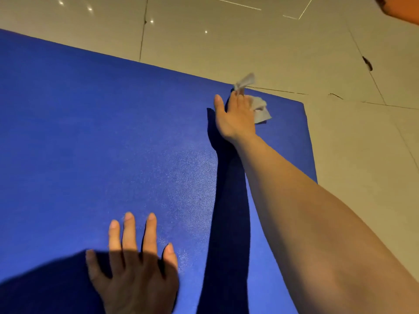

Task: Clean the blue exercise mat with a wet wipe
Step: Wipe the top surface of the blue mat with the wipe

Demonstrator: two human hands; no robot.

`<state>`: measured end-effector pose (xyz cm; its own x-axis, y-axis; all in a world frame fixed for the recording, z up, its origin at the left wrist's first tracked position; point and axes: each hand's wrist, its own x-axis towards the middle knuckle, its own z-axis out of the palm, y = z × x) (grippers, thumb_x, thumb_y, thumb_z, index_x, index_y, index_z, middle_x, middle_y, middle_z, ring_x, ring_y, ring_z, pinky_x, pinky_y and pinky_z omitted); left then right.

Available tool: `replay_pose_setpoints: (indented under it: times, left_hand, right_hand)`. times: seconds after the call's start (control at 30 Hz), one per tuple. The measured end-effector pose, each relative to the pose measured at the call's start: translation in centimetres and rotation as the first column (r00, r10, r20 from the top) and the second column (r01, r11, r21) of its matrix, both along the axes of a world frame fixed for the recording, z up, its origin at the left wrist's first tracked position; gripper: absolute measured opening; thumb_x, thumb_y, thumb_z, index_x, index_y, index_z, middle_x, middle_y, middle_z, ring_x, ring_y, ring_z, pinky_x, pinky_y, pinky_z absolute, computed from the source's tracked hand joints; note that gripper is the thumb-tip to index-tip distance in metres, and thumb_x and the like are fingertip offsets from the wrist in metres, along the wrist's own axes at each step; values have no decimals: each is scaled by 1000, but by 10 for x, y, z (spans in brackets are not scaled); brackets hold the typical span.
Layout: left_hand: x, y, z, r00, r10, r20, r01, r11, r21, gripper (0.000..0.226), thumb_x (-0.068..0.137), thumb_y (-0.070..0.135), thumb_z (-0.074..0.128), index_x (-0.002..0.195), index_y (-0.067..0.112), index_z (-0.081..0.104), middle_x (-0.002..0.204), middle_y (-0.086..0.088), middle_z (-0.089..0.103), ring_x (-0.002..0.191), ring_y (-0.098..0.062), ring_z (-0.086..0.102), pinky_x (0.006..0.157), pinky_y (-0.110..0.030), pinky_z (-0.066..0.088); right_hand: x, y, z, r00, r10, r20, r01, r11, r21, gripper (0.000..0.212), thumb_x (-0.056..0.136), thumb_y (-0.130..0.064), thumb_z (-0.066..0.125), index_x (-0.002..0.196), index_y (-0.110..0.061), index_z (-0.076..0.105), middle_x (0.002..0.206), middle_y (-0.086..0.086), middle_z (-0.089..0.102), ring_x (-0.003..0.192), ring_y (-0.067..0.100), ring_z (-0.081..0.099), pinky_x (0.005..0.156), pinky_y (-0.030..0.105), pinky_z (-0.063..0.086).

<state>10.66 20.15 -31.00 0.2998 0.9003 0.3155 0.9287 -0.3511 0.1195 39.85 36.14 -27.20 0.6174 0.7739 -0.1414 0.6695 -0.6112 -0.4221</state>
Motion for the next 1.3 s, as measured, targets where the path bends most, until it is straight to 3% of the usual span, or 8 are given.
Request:
replay_pose_setpoints:
  times: [0.1,0.23,0.5,0.73,0.83,0.97,1.13,1.3]
  left_hand:
    - [-1,0,0,1000,0,-26,0,1000,-6,50,93,38,42,134,14,59,145,-18,48,134,-36,44,111,-65,18]
    - [0,-1,1,1000,0,-23,-1,999,-36,51,94,40,38,134,15,58,144,-18,48,134,-37,43,110,-65,18]
    - [2,-1,1,1000,14,-12,-14,1000,-9,50,92,38,44,134,14,60,141,-19,51,133,-37,44,107,-67,22]
    - [1,-6,0,1000,13,-19,-13,1000,10,50,92,36,45,134,14,59,142,-19,51,132,-37,44,107,-67,22]
    - [1,-5,-4,999,8,-40,-7,1000,25,50,92,36,46,134,13,60,142,-20,50,131,-39,46,107,-67,20]
    - [0,-5,-3,999,6,-48,-5,1000,12,51,90,36,46,132,11,61,142,-21,50,129,-41,48,106,-67,21]
    - [1,-3,-2,999,-9,-44,11,999,45,49,90,34,48,132,11,61,141,-22,50,129,-42,49,107,-67,22]
    - [0,-5,0,1000,-20,-17,21,999,35,49,91,34,48,133,10,59,142,-22,49,130,-43,47,107,-68,22]
  right_hand:
    - [-64,30,-5,932,361,39,-363,920,149,69,99,-41,37,152,-2,17,142,15,43,132,29,33,111,42,21]
    - [-63,51,0,822,562,89,-566,824,19,68,102,-45,33,156,-11,9,156,7,29,142,23,24,117,43,14]
    - [96,-44,13,992,11,129,10,987,-158,63,103,-49,25,154,-11,19,158,10,24,146,24,17,117,42,11]
    - [106,-56,1,976,-168,137,183,978,-102,66,103,-50,25,148,-3,28,154,17,29,144,30,20,117,40,15]
    - [88,-45,4,997,37,67,-39,999,30,37,104,-36,31,120,-8,49,135,14,48,130,34,38,100,33,29]
    - [65,-63,2,866,463,188,-473,881,11,64,101,-44,24,156,-13,15,155,5,32,142,22,26,117,32,19]
    - [135,-76,10,975,-102,200,110,993,-32,74,98,-56,19,134,4,43,138,23,49,131,37,42,110,42,32]
    - [135,-92,11,947,-48,317,121,970,-213,74,101,-56,18,136,3,45,140,23,44,132,36,39,110,45,29]
